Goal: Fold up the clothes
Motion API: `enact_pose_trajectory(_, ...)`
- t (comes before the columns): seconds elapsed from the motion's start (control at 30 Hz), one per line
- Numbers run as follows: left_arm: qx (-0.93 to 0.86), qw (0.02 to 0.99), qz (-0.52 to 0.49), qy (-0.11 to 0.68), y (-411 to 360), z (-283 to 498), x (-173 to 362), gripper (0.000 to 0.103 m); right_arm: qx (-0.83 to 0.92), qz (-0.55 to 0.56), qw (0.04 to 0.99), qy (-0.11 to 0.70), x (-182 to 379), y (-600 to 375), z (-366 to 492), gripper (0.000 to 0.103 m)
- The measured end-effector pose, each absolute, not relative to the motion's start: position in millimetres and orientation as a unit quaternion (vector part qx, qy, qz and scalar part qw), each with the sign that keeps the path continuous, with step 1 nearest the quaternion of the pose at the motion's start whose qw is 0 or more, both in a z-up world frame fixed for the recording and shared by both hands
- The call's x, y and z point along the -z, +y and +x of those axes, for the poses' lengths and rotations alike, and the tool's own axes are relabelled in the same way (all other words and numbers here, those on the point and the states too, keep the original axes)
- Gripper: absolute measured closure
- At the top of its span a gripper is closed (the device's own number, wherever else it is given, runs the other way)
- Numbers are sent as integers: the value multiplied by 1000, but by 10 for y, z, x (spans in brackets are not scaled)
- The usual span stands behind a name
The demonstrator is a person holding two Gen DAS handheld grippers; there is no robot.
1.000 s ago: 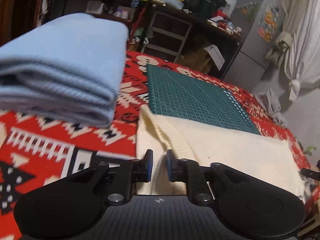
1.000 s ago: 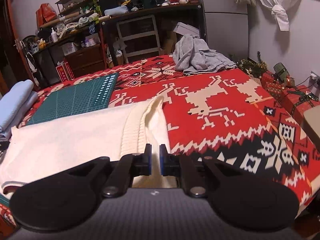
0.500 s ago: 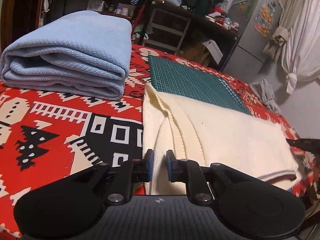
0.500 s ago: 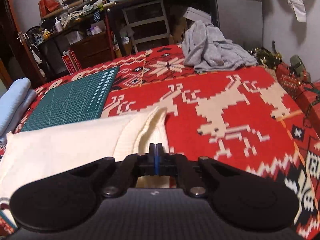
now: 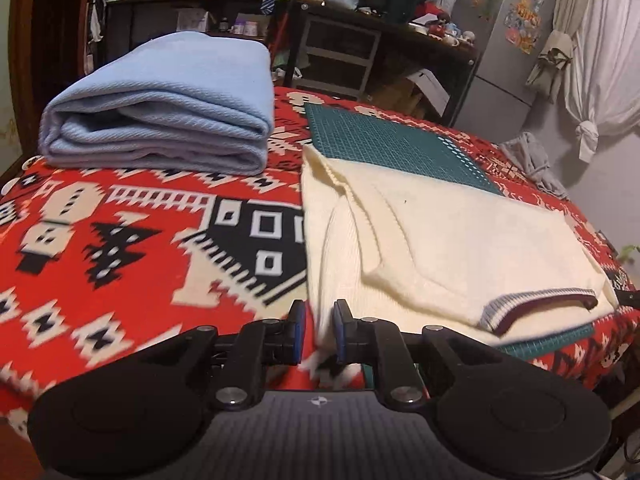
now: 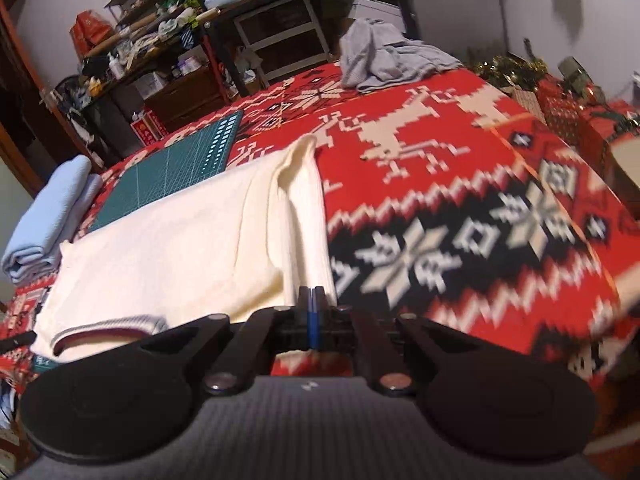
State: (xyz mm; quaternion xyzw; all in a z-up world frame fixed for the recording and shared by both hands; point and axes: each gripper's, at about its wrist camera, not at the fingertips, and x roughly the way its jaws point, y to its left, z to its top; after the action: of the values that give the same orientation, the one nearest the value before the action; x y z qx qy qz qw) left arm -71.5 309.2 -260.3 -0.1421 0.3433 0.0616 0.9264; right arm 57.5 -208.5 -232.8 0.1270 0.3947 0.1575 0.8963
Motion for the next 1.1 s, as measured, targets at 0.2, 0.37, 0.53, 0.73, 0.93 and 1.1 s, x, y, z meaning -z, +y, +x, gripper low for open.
enact_pose_trajectory(0.2, -59, 938, -115, 322, 2948, -770, 2483, 87, -135, 76, 924, 349, 2155, -2007, 290, 102)
enact_pose_trajectory(0.37, -34, 941, -88, 324, 2731, -541, 2525, 87, -152, 43, 926, 343, 2224, -1735, 294, 101)
enact_pose_trajectory(0.53, -44, 942, -78, 323, 2793, -560, 2643, 84, -128, 69, 930, 338, 2366, -1811, 358, 103)
enact_pose_trajectory(0.73, -49, 946, -75, 313, 2748, -728, 2601, 89, -124, 64, 932, 334, 2337, -1860, 247, 103)
enact_pose_trajectory(0.93, -43, 951, -50, 301, 2402, -717, 2566, 89, -157, 3, 937, 313, 2292, -1375, 32, 98)
enact_pose_trajectory(1.1, -16, 953, -7, 304, 1980, -574, 2650, 89, -184, -16, 932, 312, 2357, -934, -77, 98)
